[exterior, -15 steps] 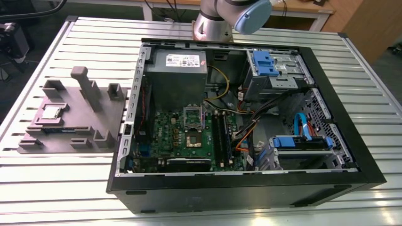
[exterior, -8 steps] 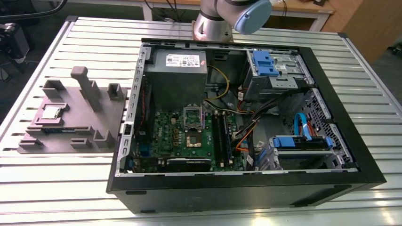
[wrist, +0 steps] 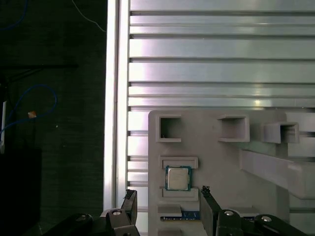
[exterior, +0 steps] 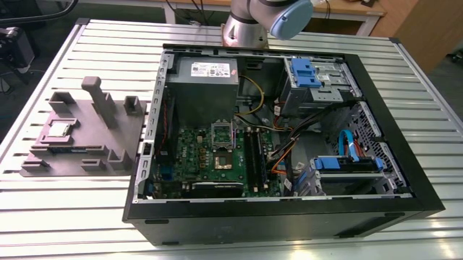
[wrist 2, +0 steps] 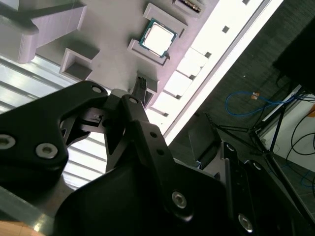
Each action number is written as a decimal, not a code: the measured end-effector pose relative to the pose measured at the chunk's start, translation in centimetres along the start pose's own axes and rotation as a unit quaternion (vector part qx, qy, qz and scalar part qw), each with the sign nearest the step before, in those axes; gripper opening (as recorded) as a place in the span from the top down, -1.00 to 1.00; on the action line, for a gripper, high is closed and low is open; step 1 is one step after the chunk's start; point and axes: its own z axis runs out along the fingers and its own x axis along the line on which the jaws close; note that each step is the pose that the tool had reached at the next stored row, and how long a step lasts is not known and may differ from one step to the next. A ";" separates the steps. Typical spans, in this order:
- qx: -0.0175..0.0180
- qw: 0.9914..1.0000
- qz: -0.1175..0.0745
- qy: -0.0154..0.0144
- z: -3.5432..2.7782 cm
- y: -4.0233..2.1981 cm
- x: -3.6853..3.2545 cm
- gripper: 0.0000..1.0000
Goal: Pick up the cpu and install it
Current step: 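Pick up the cpu and move it towards the insertion slot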
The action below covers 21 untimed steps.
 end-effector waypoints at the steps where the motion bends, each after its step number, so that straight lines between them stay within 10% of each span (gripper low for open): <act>1: 0.000 1.000 0.000 0.000 0.08 -0.01 -0.12 -0.23; 6: 0.001 1.000 0.000 0.000 0.72 -0.03 -0.36 -0.23; 10: 0.018 1.000 0.000 0.000 0.91 -0.05 -0.36 -0.23; 21: 0.018 1.000 0.000 0.000 2.33 -0.13 -0.38 -0.23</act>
